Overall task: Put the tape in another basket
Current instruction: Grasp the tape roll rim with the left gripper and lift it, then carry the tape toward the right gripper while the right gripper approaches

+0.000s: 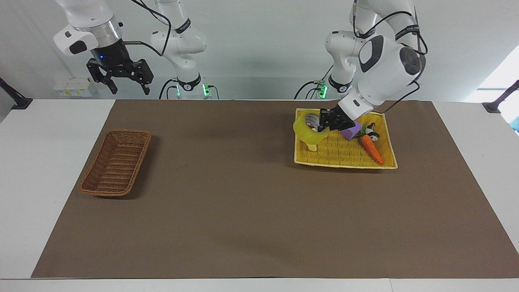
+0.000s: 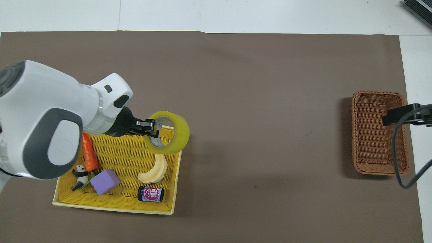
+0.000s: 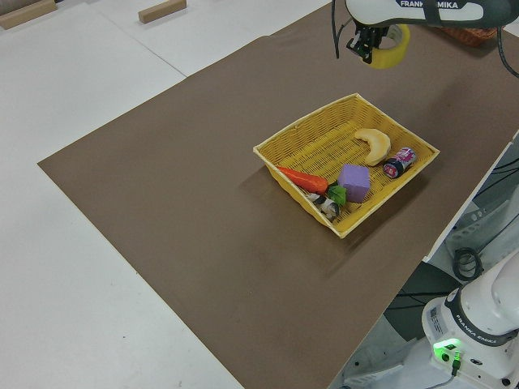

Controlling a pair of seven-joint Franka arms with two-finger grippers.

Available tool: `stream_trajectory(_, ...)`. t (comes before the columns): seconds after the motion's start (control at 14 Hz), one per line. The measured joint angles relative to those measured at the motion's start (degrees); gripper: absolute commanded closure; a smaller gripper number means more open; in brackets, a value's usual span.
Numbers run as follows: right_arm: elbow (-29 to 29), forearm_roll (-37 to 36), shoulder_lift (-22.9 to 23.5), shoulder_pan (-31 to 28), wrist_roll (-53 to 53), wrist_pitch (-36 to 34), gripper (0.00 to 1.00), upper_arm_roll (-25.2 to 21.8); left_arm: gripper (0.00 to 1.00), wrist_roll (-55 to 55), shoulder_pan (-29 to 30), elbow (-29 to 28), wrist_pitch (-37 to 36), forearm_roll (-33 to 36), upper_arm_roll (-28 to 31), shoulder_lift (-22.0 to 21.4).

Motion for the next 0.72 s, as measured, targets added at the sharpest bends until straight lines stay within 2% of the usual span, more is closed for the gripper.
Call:
stream_trajectory(0.14, -0.19, 3.02, -0.10, 0.11, 0.00, 0.84, 0.00, 0.32, 1.00, -2.66, -4.97, 0.05, 1.94, -2.63, -0.49, 0.03)
stream_trajectory(0.29, -2.09, 6.31, 0.12, 0.98, 0.54, 5.67, 0.00, 0.46, 1.00, -6.53, -7.73, 0.10, 5.35, -7.69, -0.95, 0.07)
stream_trajectory(0.5, -5.95, 10.21, 1.64, 4.36, 5.70, 11.32, 0.00, 0.54, 1.00, -12.27, -8.57, 0.19, 12.42, -14.58, -4.57, 0.16)
stream_trajectory(0.72, -7.62, 20.95, 3.26, 5.45, 10.35, 13.28, 0.00, 0.57, 1.00, -17.79, -8.60, 0.22, 17.91, -20.47, -8.56, 0.26)
